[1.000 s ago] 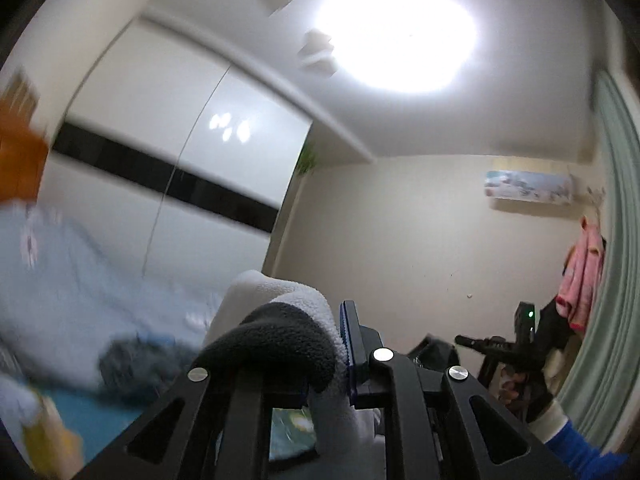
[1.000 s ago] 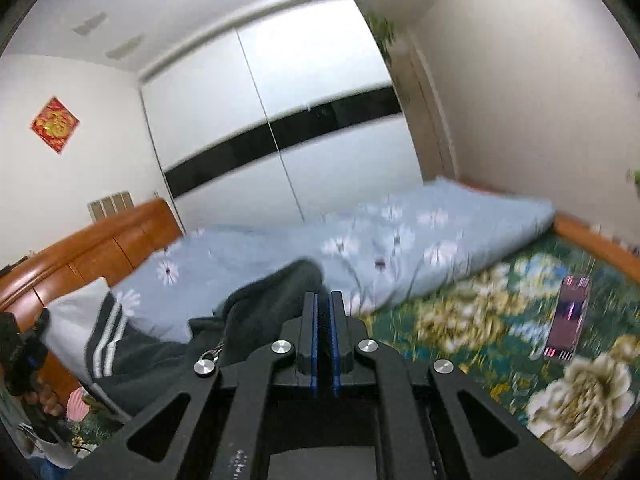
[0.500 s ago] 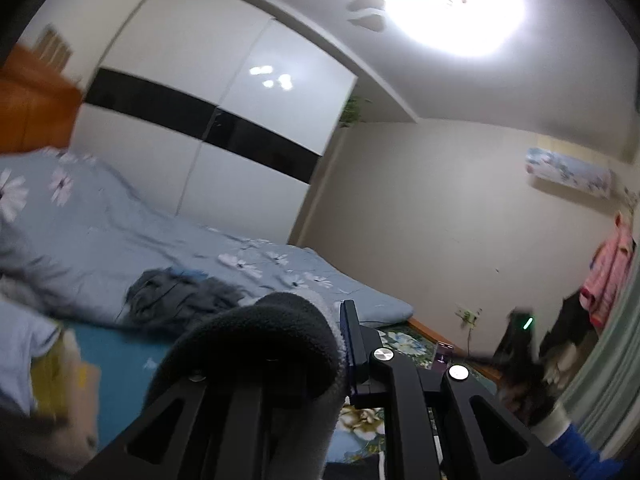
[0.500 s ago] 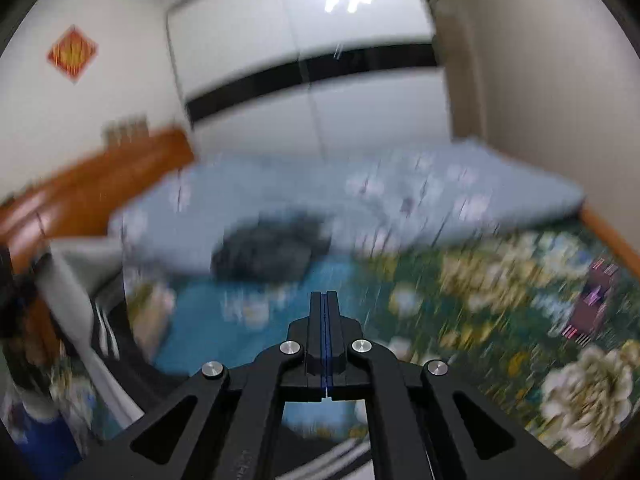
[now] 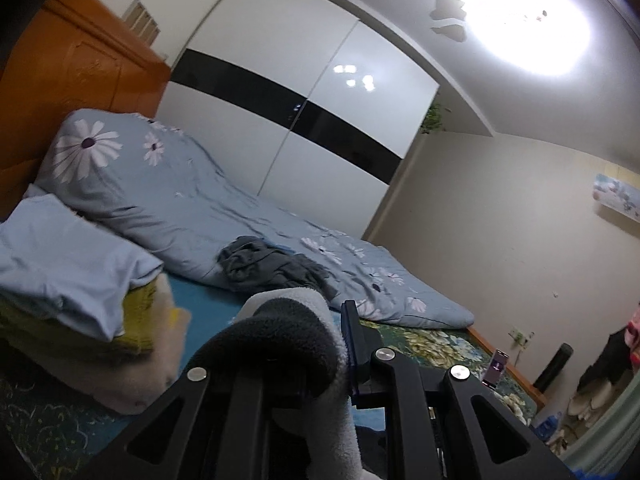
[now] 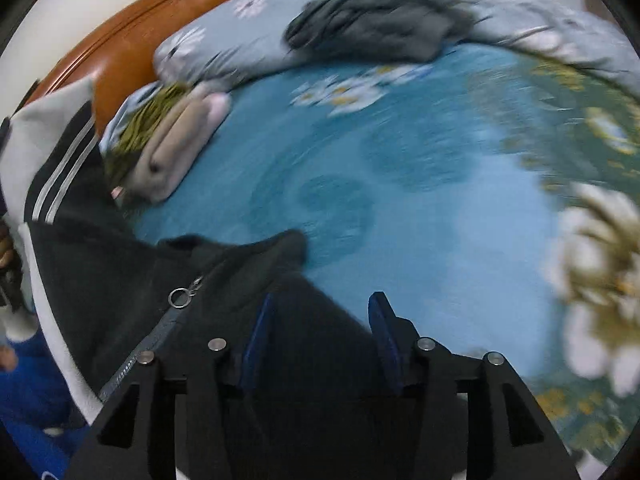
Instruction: Fold clothes
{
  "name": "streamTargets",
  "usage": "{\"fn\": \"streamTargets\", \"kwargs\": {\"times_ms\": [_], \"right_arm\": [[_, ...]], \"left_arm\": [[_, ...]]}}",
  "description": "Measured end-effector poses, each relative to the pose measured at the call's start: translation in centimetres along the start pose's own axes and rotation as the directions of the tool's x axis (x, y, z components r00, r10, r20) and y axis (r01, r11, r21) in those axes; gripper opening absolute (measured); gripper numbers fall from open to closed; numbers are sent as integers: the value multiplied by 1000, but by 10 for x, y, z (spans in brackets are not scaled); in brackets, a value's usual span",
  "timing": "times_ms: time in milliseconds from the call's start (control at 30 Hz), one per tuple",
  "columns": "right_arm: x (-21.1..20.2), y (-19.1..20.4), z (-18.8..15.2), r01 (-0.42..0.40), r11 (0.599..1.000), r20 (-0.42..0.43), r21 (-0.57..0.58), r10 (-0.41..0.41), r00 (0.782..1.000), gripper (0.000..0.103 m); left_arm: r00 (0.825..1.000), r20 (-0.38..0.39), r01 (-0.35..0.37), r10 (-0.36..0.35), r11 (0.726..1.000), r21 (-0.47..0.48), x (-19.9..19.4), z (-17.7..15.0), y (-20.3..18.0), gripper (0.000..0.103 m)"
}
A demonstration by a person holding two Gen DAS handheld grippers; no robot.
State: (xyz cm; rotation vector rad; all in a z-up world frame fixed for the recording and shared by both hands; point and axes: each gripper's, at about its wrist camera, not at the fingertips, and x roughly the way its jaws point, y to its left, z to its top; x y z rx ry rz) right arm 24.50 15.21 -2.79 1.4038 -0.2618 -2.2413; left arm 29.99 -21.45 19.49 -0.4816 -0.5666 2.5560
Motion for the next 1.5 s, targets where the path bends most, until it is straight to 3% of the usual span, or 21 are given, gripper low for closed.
{"fn": "streamTargets", "kwargs": {"times_ms": [200, 233, 333, 367, 533, 600, 700, 867, 1067, 1167, 1233, 1333, 1433, 1500], "right_arm": [[25, 8, 5, -21, 1000, -46, 20, 22, 999, 56], [25, 10, 4, -12, 1000, -50, 27, 13, 999, 52], [12, 18, -4, 10, 998, -47, 65, -7, 999, 23], [4, 22, -6, 19, 997, -33, 77, -16, 999, 18], [-63, 35, -8, 61, 994, 136, 95, -74, 988, 11], [-110, 36, -6, 94, 989, 252, 116, -121, 960, 10], [-179, 37, -4, 132, 979, 403, 154, -184, 896, 10], [-283, 56, -11, 193, 961, 597, 196, -273, 754, 10], [-361, 95, -23, 260, 945, 720, 198, -320, 616, 9], [-394, 117, -20, 307, 934, 757, 182, -333, 563, 9], [-414, 129, -10, 345, 922, 775, 176, -346, 528, 9], [-430, 134, 16, 393, 902, 779, 176, -372, 505, 9], [-416, 119, 55, 444, 873, 731, 201, -435, 525, 9], [-384, 96, 88, 482, 848, 668, 219, -491, 560, 9]], "left_arm": [[1000, -7, 0, -1, 1000, -11, -10, -2, 3, 15], [1000, -8, 4, -4, 1000, -9, -11, -2, 3, 16], [1000, -11, 18, -17, 1000, 4, -13, 0, -4, 16], [1000, -12, 24, -24, 1000, 12, -13, 1, -7, 16], [997, 6, 73, -74, 994, 85, -16, 12, -37, 15], [994, 31, 105, -109, 988, 113, -20, 19, -51, 15], [982, 84, 157, -170, 977, 148, -31, 33, -75, 15], [941, 182, 242, -284, 944, 224, -69, 57, -110, 15], [898, 235, 285, -372, 899, 332, -116, 67, -144, 15], [878, 258, 291, -404, 877, 382, -137, 71, -159, 15], [877, 265, 276, -401, 872, 404, -137, 75, -162, 15], [899, 253, 242, -358, 887, 394, -115, 74, -155, 16], [931, 221, 197, -289, 912, 361, -70, 64, -136, 17], [955, 196, 147, -223, 929, 341, -35, 52, -120, 17]]}}
